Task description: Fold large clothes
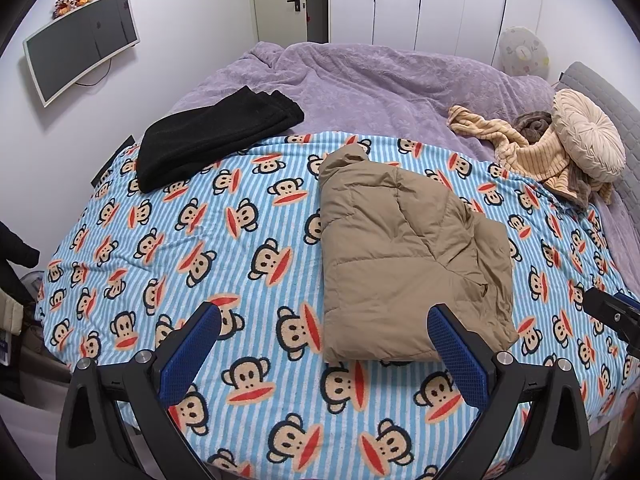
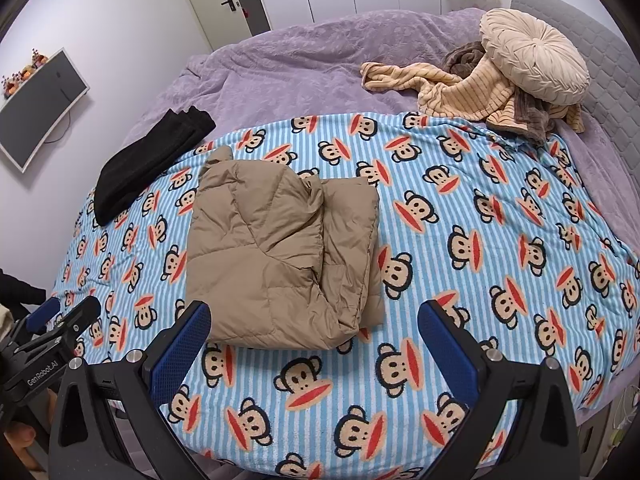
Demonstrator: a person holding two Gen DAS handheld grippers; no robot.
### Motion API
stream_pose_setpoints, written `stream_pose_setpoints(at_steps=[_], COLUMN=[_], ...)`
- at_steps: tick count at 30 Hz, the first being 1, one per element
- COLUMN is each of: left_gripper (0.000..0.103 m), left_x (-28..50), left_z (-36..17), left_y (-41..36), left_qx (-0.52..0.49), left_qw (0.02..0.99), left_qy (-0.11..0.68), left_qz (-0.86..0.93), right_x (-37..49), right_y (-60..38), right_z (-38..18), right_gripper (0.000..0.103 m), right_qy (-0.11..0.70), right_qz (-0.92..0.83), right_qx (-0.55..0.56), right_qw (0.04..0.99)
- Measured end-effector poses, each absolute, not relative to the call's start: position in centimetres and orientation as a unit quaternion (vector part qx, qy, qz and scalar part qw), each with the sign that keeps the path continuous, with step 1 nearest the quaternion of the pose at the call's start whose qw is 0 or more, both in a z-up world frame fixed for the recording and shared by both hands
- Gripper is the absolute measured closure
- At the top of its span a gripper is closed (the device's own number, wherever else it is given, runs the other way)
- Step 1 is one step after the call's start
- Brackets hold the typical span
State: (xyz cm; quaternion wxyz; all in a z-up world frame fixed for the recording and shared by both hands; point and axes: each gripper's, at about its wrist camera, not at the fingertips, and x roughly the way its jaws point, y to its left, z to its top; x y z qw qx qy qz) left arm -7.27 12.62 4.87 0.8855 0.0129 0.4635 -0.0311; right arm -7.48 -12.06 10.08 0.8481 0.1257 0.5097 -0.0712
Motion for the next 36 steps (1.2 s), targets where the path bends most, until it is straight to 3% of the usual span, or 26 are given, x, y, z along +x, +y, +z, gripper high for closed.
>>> stream_pose_setpoints(at_steps=[36], left_gripper=[0.000], left_x=[-7.02], left_z=[5.02], left_y=[12.92], left_qx=[0.008], left_qw=[0.884], left_qy=[0.466], left_qz=[-0.029], right_x=[-7.46], right_y=[-12.00], right_z=[10.15], right_gripper=[0.000], right_qy=[0.510], right_qz=[-0.070], right_qx=[0.124], right_qw=[0.848])
